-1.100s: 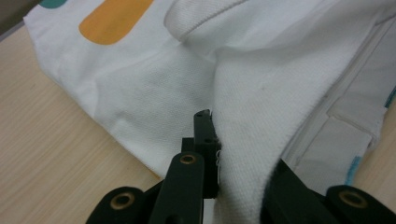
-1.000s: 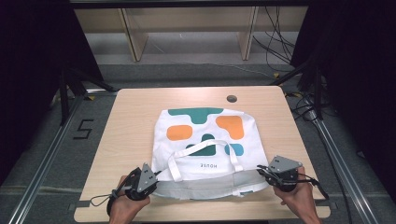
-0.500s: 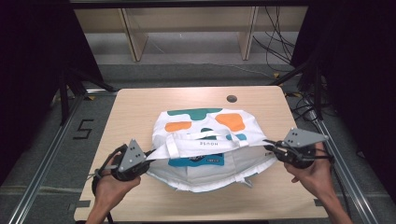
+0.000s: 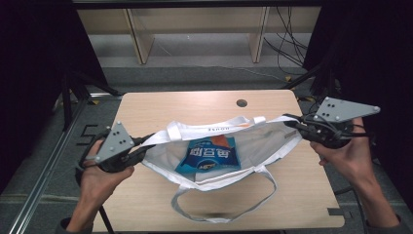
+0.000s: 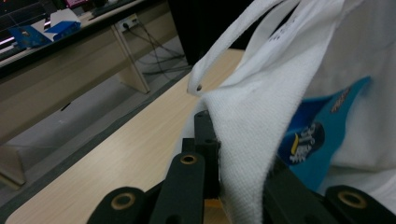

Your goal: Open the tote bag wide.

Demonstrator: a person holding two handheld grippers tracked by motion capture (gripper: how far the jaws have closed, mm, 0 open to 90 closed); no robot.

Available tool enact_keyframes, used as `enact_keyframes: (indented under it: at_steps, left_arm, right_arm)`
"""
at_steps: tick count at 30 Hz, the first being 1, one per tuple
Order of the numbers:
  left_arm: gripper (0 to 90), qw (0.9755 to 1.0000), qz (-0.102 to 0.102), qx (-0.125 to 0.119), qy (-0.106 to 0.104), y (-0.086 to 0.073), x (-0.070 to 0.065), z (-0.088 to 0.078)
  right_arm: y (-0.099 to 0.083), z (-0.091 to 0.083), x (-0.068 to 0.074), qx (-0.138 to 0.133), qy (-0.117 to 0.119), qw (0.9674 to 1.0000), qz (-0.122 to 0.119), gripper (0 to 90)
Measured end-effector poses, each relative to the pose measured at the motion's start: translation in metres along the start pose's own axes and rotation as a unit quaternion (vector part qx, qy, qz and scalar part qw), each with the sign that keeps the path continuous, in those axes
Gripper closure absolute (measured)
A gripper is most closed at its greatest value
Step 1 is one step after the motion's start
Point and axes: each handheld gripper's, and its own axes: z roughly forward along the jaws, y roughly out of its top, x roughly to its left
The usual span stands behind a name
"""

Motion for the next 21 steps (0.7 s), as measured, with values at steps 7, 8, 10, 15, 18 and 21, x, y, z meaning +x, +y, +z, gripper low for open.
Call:
enact_keyframes:
  at_steps: [7, 8, 10, 15, 18, 21]
  left_arm:
    - [86.8, 0.9993, -0.015, -0.034, -0.004, 0.020, 0.008, -0.006]
    - [86.8, 0.9992, -0.018, -0.035, -0.004, 0.020, 0.010, -0.004]
    - [86.7, 0.9991, -0.021, -0.037, -0.002, 0.022, 0.015, 0.000]
    - [86.7, 0.9987, -0.035, -0.034, 0.012, 0.021, 0.030, 0.020]
    - [86.7, 0.9983, -0.045, -0.034, 0.016, 0.018, 0.036, 0.034]
    - [86.6, 0.9975, -0.064, -0.028, 0.013, 0.014, 0.042, 0.045]
  right_arm:
    - [0.020, -0.008, -0.011, -0.018, -0.004, 0.9998, 0.006, 88.5]
    - [0.021, -0.008, -0.012, -0.019, -0.006, 0.9998, 0.007, 88.5]
    - [0.024, -0.002, -0.018, -0.019, -0.012, 0.9997, 0.012, 88.6]
    - [0.029, 0.010, -0.030, -0.013, -0.031, 0.9994, 0.005, 88.5]
    - [0.030, 0.022, -0.038, -0.006, -0.052, 0.9986, 0.013, 88.5]
    - [0.028, 0.034, -0.046, 0.008, -0.058, 0.9980, 0.024, 88.5]
